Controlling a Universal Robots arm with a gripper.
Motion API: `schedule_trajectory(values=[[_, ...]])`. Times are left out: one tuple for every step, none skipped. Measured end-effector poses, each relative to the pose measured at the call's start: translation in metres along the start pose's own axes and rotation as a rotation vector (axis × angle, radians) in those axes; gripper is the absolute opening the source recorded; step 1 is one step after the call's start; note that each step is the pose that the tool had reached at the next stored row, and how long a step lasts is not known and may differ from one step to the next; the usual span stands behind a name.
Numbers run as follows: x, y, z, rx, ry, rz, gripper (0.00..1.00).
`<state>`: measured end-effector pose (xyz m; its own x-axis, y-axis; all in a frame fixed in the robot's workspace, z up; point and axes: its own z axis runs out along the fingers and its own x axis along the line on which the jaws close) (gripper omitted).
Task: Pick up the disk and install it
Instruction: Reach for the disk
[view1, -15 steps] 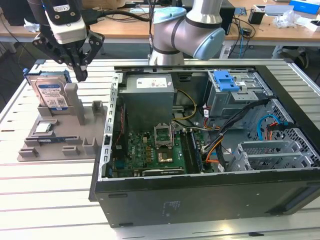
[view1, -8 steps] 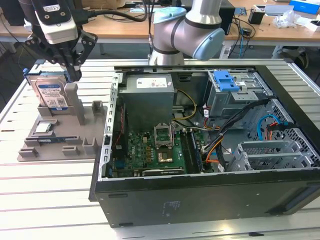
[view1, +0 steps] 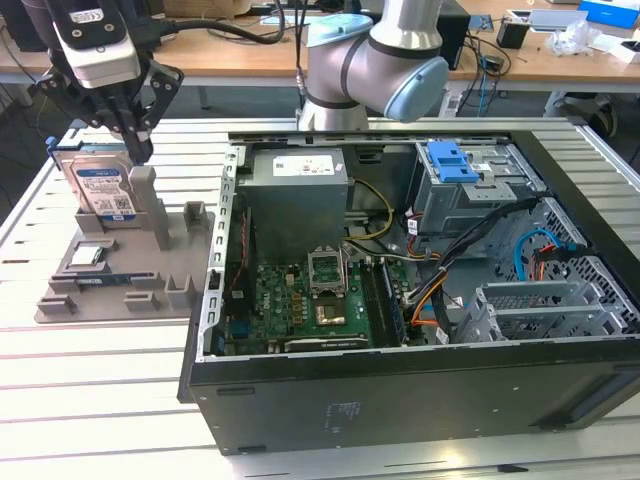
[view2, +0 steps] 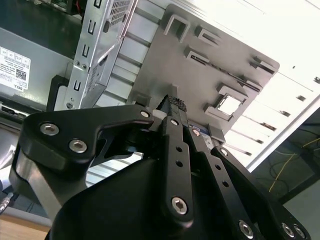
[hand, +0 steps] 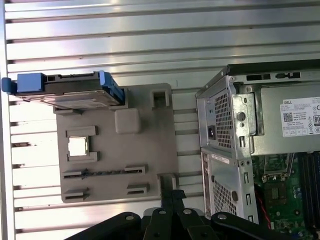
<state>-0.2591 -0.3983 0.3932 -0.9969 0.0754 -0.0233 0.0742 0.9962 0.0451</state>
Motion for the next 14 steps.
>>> schedule_trajectory(values=[[0.0008,0.0001,0.0000,0.0000,0.0000,0.000,0.11],[0.0017,0.0002,0.0000,0.0000,0.0000,0.000,0.11],[0.0024,0.0002,0.0000,0.0000,0.0000,0.000,0.11],[0.0039,0.0003,-0.0001,0.0001,0.0001,0.000,0.11],[0.0054,0.0004,-0.0001,0.0000,0.0000,0.000,0.11],[0.0063,0.0004,-0.0001,0.0000,0.0000,0.000,0.11],[0.0076,0.0005,-0.0001,0.0001,0.0001,0.000,0.11],[0.0092,0.0005,-0.0001,0.0001,0.0000,0.000,0.11],[0.0110,0.0006,-0.0001,0.0001,0.0001,0.000,0.11],[0.0130,0.0007,-0.0001,0.0000,0.0000,0.000,0.11],[0.0142,0.0009,-0.0001,0.0000,0.0000,0.000,0.11],[0.0153,0.0011,0.0000,0.0000,0.0000,0.000,0.11],[0.0170,0.0022,0.0000,0.0001,0.0000,0.000,0.11],[0.0185,0.0038,0.0002,0.0003,0.0000,0.000,0.11]])
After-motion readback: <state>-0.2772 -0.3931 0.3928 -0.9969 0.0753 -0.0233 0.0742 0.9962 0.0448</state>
